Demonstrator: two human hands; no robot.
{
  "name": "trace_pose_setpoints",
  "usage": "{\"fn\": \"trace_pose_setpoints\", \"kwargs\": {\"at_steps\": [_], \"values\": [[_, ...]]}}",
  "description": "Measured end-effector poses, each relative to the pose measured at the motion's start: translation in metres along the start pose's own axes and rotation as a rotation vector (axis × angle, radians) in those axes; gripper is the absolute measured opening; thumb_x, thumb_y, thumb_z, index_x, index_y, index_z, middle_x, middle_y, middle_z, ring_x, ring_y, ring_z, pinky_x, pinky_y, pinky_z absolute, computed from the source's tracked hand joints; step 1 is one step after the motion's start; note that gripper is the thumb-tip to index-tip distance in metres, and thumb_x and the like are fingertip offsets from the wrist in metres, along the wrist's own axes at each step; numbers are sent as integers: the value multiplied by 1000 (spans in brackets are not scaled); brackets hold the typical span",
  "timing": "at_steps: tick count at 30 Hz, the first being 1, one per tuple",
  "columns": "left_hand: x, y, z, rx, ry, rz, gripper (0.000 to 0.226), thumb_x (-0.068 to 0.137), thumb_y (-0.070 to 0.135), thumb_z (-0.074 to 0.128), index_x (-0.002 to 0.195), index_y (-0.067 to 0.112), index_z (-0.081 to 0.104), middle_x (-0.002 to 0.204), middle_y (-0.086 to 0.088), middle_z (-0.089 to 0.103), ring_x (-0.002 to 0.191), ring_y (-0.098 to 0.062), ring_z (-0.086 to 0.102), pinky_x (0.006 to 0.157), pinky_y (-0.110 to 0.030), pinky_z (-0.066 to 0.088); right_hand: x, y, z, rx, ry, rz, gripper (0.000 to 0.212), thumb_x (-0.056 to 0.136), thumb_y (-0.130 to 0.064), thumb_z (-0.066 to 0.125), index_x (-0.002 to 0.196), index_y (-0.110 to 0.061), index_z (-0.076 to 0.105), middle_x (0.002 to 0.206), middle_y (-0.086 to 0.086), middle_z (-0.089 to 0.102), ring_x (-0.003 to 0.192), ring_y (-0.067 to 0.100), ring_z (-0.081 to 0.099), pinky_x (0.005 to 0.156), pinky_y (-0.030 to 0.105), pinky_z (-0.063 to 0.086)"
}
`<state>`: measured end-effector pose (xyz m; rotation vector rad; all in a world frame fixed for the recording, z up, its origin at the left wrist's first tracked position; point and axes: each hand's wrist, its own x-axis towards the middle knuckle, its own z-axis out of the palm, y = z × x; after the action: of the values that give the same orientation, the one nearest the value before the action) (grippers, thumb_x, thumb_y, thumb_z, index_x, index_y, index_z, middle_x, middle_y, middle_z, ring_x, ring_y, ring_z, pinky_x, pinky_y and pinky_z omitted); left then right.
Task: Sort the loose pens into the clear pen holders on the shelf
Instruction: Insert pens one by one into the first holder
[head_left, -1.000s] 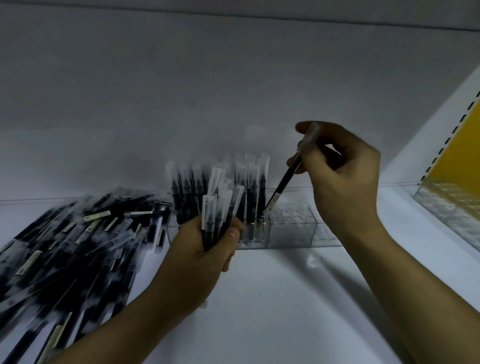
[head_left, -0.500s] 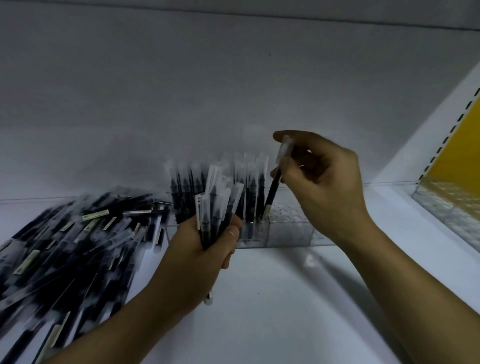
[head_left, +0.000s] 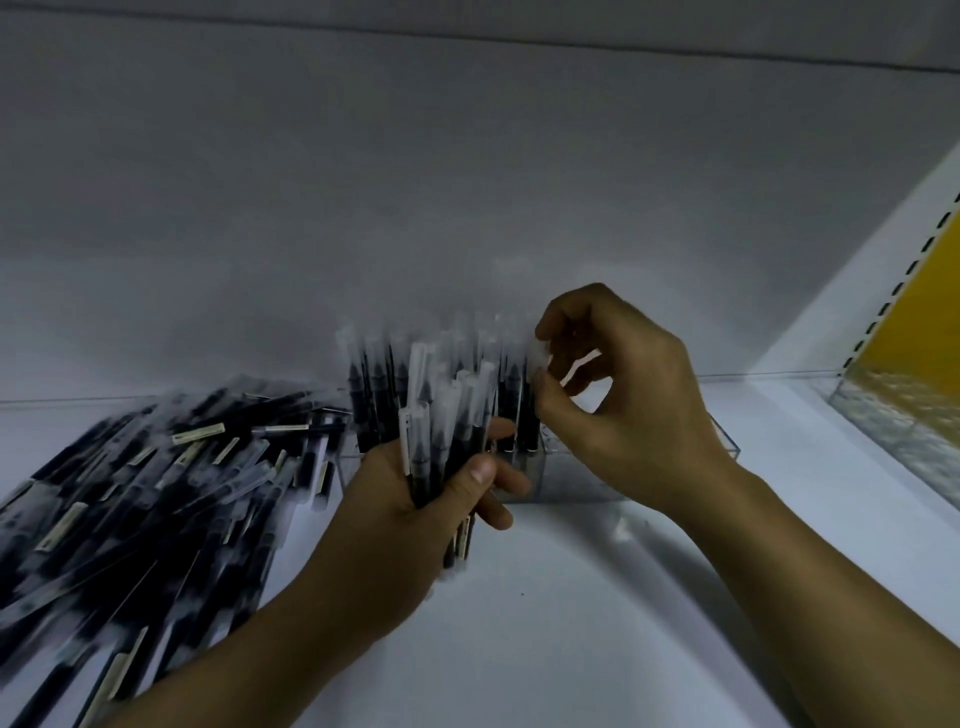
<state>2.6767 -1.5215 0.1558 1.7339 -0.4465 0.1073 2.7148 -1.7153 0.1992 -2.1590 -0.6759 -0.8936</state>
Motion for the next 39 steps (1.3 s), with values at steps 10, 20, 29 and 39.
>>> {"fn": "trace_pose_setpoints", "kwargs": {"at_steps": [10,20,29,39], "values": [[-2,10,4,-42,-64,-24,23,90,28,53,100,15,68,79,10,76,53,-3,66,39,-20,45,-4,-7,-4,429,-201,124,23,87,-31,77,102,-14,74,68,3,64,50,26,58,48,42,51],[3,-6,4,-206,6,-88,28,94,33,61,113,14,68,96,-7,77,93,-26,74,86,-48,59,6,-1,-16,679,-31,266,15,83,-15,76,88,-7,64,85,11,74,41,21,54,41,23,42],[6,-8,3,-219,70,-96,24,91,27,51,103,13,66,65,-13,69,60,-30,70,58,-35,59,15,11,-23,724,320,451,10,93,-2,68,95,-10,74,75,6,70,66,26,60,53,27,46],[4,-14,8,-262,-19,-10,15,91,33,60,89,19,66,58,6,44,54,-13,40,53,-32,39,14,15,-18,428,456,439,11,95,-11,70,106,-6,70,88,5,71,70,22,76,66,32,62]]}}
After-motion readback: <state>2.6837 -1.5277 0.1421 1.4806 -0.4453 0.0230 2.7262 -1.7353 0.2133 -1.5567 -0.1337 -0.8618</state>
